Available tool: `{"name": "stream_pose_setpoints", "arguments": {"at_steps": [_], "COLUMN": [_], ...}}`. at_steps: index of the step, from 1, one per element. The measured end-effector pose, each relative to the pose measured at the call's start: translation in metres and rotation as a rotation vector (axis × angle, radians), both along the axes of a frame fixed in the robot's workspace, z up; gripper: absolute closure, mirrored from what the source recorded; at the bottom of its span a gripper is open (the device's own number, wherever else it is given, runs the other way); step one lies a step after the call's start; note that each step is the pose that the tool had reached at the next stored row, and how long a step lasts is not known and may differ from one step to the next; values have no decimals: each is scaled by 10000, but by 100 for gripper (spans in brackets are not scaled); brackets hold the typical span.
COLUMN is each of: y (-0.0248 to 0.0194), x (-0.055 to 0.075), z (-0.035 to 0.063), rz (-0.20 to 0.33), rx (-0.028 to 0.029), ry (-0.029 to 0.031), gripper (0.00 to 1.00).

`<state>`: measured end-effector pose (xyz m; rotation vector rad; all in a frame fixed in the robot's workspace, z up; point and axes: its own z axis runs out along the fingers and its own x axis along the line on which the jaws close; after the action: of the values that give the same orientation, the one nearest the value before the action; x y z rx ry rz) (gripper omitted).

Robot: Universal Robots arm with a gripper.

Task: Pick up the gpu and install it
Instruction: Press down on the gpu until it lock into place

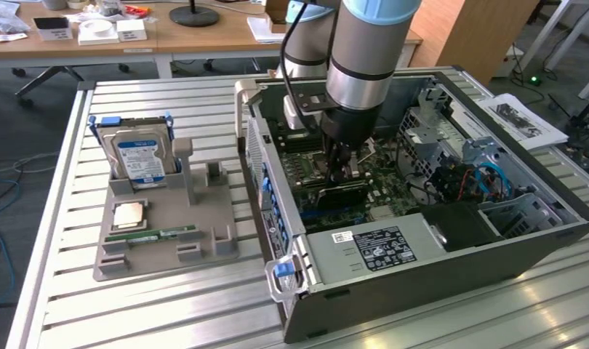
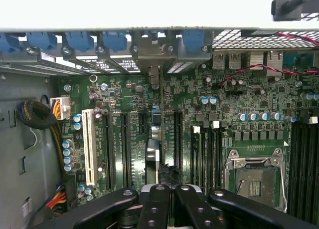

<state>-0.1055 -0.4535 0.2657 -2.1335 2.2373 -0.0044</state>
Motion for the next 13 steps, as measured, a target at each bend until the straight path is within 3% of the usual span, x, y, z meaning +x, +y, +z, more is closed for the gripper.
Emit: {"name": "stream_pose_setpoints", "arguments": {"at_steps": [13], "y": [0], "x": [-5], "z": [-11], "rz": [1], "rx": [3], "ry": [-6], "gripper": [89]}}
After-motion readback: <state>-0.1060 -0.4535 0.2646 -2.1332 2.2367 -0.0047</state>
